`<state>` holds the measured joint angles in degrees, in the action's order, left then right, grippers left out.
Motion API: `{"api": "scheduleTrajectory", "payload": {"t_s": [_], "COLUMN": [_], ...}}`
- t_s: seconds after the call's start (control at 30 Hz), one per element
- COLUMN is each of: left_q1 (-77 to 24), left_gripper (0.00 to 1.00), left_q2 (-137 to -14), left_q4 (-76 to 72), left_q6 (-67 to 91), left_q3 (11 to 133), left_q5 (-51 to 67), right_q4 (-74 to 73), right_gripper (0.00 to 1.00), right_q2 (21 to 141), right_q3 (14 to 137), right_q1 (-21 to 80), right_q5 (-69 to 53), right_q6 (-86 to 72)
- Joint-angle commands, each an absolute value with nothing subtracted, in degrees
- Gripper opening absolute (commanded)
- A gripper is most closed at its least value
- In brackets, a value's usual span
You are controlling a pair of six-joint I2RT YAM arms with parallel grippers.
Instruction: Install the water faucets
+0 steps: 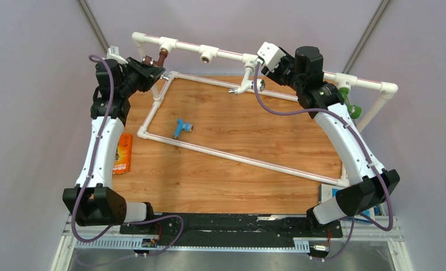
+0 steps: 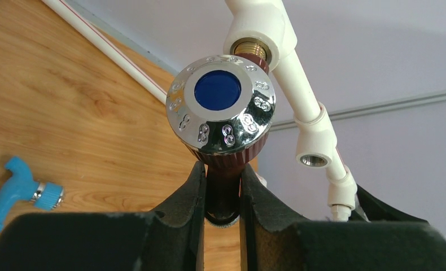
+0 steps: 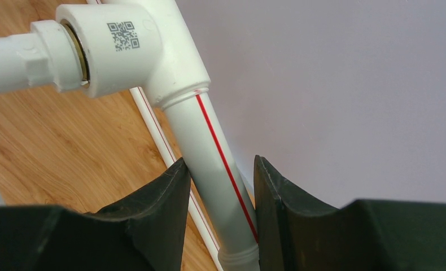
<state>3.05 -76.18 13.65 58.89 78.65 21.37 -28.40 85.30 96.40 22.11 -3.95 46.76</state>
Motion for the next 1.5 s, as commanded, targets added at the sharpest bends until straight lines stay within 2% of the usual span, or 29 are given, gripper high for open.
{"api": "scheduleTrajectory", "payload": {"t_s": [0.0,0.77,1.17,1.47], "left_q1": [3.87,0.26,-2.28,-7.29], "left_gripper": [0.0,0.0,0.0,0.0], "left_q2": [-79.54,-81.56,-84.99,-85.87], "left_q4": [18.54,21.53,25.57,22.06], "left_q6": [52.57,34.99,22.07,10.12], "left_q3": [82.0,88.59,96.41,92.99], "left_q5": [11.52,3.26,0.18,-5.71], "right_q4": [-35.51,-35.51,-35.51,-35.33], "right_gripper": [0.0,0.0,0.0,0.0], "right_q2": [83.76,84.02,83.67,83.58], "right_q3": [95.36,95.45,95.18,94.92], "right_q1": [24.43,25.31,25.75,26.1], "right_q5": [-7.74,-7.73,-7.82,-7.65], "right_q6": [40.52,40.87,41.13,41.31]}}
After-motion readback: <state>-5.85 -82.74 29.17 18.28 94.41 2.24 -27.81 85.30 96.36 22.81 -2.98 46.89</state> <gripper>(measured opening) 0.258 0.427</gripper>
